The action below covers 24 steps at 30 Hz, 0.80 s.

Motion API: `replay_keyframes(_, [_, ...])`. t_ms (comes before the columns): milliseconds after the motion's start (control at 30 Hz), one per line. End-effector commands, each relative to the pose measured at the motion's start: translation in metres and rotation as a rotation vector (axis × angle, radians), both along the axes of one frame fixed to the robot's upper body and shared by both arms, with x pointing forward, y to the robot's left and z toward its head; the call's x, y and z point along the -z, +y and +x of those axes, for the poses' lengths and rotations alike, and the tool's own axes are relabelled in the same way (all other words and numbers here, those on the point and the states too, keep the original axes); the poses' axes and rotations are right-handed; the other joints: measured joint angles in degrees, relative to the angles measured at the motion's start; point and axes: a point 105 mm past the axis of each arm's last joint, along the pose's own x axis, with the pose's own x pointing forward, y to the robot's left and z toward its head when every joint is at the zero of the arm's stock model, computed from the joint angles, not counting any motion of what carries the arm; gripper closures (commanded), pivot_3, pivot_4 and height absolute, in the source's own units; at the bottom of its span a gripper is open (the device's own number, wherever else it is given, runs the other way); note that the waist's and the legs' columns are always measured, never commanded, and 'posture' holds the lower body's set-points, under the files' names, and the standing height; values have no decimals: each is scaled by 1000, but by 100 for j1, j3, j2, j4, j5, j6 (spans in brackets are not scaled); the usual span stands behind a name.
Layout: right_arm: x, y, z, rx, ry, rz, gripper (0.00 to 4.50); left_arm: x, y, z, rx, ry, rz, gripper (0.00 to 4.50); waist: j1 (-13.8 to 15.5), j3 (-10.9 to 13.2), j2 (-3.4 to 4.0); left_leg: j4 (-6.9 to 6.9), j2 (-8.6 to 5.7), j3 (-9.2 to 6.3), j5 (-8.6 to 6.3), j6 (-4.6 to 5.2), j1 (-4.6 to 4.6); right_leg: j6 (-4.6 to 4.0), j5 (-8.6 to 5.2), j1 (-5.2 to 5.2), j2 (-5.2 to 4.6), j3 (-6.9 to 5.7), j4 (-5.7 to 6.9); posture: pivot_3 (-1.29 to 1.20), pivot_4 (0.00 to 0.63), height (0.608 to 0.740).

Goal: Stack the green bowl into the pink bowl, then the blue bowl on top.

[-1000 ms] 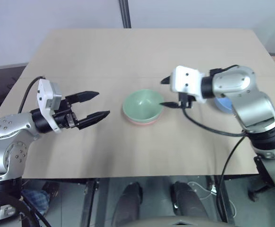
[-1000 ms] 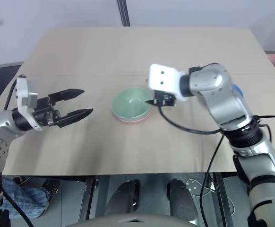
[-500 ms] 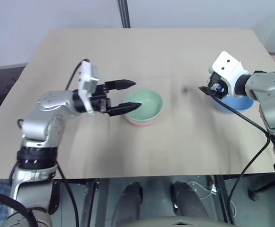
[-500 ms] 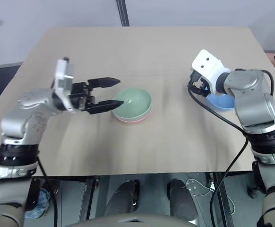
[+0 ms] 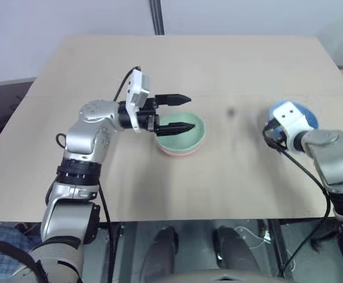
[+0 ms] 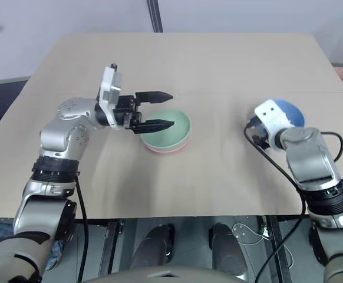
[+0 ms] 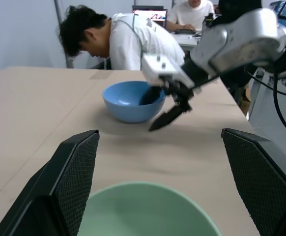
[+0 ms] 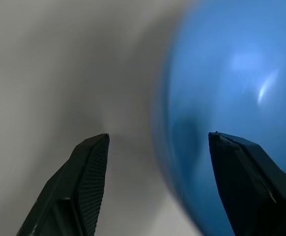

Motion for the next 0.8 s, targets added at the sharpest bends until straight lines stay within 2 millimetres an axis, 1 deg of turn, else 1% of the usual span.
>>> replay_keyframes(33, [1,-17,-1,55,-18,-34,1933,-10,-1,-1,11,-52,2,263,-1,-1,-1,0,0,-2,0,0,0,0,0,1,1,-1,1,0,150,740])
replay_keyframes(100, [0,-16,-1,48,-26,-32,2787,-10,0,-1,6,-52,3,263,-2,-1,-1,1,0,-2,0,0,4,0,0,5,1,-2,1,0,150,740])
replay_keyframes(167, [-1,-14,1,39,-33,-28,3894,-10,1,-1,4,-52,2,263,-4,-1,-1,4,-1,-2,0,0,3,1,0,6,1,-2,0,0,150,740])
replay_keyframes(200, [-2,-13,2,35,-37,-26,4296,-10,1,-1,2,-50,-2,263,-3,-3,-4,4,-1,-2,0,0,3,1,0,6,0,-2,0,0,150,740])
replay_keyframes(233, [-4,-10,4,24,-47,-28,4412,-11,2,-1,-1,-47,-8,263,-3,-5,-8,5,-1,-3,0,0,4,1,0,7,0,-2,1,0,150,740])
replay_keyframes(367, [-17,-3,15,-23,-103,-63,4412,-11,6,-2,-21,-46,-8,263,-24,-5,-8,5,0,-7,0,0,3,1,0,9,0,-6,-2,0,150,740])
replay_keyframes(433, [-27,4,22,-61,-149,-70,4412,-13,11,1,-56,-54,-11,263,-56,-4,-6,6,0,-3,0,0,5,1,0,9,0,-2,0,0,150,740])
replay_keyframes(500, [-43,14,29,-109,-208,-62,4412,-17,17,6,-104,-71,-21,263,-83,-1,-4,5,1,-5,0,0,5,1,0,8,2,-3,2,0,150,740])
replay_keyframes(567, [-61,29,34,-180,-270,-44,4412,-22,25,9,-148,-83,-29,263,-92,0,-2,4,2,-1,0,0,4,1,0,4,3,0,2,0,150,740])
replay_keyframes(667, [-90,60,36,-327,-367,-13,4412,-25,42,11,-215,-99,-16,263,-93,1,-1,2,4,-2,0,0,3,1,0,2,4,0,1,0,150,740])
replay_keyframes(733, [-103,87,33,-445,-399,24,4412,-28,57,14,-283,-105,-15,263,-92,1,-1,0,5,-1,0,0,2,1,0,1,5,0,-1,0,150,740])
replay_keyframes(800, [-110,109,30,-536,-411,52,4412,-29,69,13,-331,-109,-8,263,-95,1,-1,-1,6,-1,0,0,2,1,0,1,5,0,-3,0,150,740])
